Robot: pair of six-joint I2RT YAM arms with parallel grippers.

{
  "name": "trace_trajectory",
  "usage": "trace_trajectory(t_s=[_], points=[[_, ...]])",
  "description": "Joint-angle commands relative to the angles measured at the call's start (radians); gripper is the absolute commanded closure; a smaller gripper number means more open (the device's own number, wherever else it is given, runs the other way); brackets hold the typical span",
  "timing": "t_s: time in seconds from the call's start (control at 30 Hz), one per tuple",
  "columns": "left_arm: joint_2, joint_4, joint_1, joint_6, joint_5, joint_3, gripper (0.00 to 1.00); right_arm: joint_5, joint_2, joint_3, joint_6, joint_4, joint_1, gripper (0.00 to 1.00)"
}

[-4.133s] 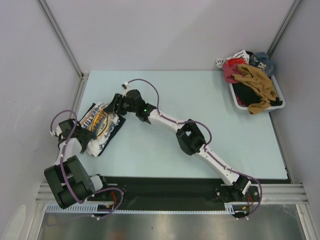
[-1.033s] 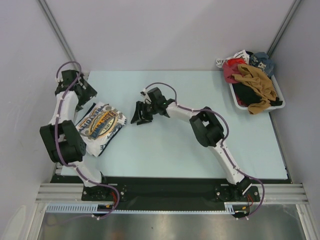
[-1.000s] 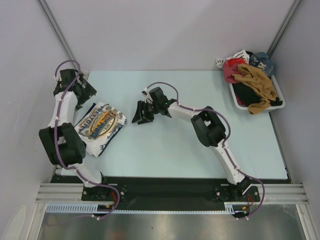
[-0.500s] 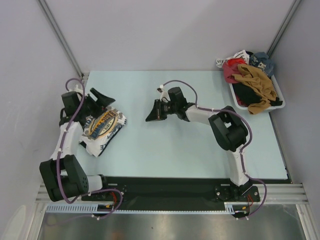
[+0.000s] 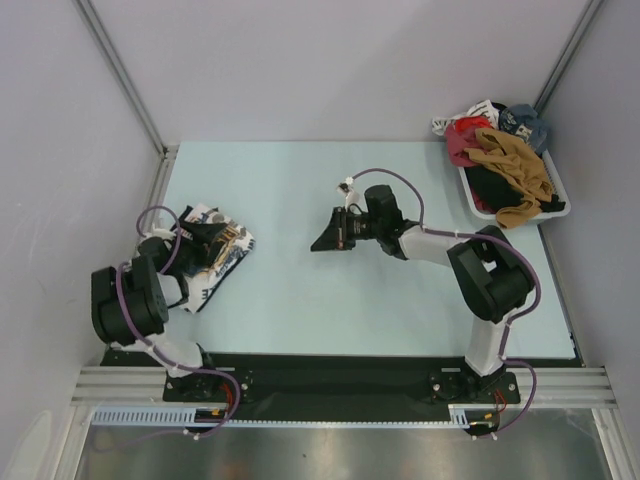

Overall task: Fold and stack the tank tops
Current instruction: Neatly place the folded tank top to the corner

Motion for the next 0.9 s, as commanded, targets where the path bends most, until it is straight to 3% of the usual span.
trace_trajectory(t_s=[0.0, 0.13, 0.23, 0.27, 0.33, 0.37, 0.4, 0.5, 0.6, 0.73, 0.83, 0.87], points=[[0.13, 0.404, 0.002, -0.145, 0.044, -0.026, 0.19, 0.002, -0.093, -0.041, -0.069, -0.013, 0.007, 0.97], [0.325, 0.785, 0.004, -0.308, 0.094, -0.034, 0.22, 0.018, -0.143, -0.066, -0.123, -0.076, 0.002, 0.97], [0.28, 0.781, -0.002, -0.354, 0.101, -0.02, 0.21, 0.029, -0.177, -0.069, -0.161, -0.125, 0.002, 0.97], [0.241, 0.725, -0.005, -0.296, 0.099, -0.008, 0.21, 0.034, -0.186, -0.069, -0.169, -0.137, 0.001, 0.96], [0.078, 0.417, -0.028, -0.186, 0.058, 0.006, 0.2, 0.041, -0.208, -0.07, -0.193, -0.167, -0.002, 0.97], [0.016, 0.276, -0.041, -0.04, 0.027, 0.046, 0.2, 0.045, -0.215, -0.07, -0.198, -0.185, -0.004, 0.96], [-0.047, -0.028, -0.057, 0.042, -0.009, 0.076, 0.19, 0.046, -0.232, -0.07, -0.206, -0.194, -0.007, 0.96], [-0.263, -0.51, -0.172, 0.316, -0.244, 0.227, 0.15, 0.077, -0.278, -0.078, -0.252, -0.249, -0.019, 0.94], [-0.409, -0.706, -0.304, 0.449, -0.442, 0.311, 0.13, 0.175, -0.339, -0.118, -0.293, -0.291, -0.024, 0.91], [-0.58, -0.784, -0.54, 0.543, -0.6, 0.319, 0.11, 0.435, -0.511, -0.21, -0.308, -0.302, -0.027, 0.83], [-0.635, -0.793, -0.716, 0.574, -0.708, 0.269, 0.09, 0.607, -0.658, -0.32, -0.318, -0.291, -0.033, 0.67], [-0.643, -0.779, -0.76, 0.586, -0.776, 0.232, 0.04, 0.642, -0.707, -0.36, -0.318, -0.273, -0.033, 0.54]])
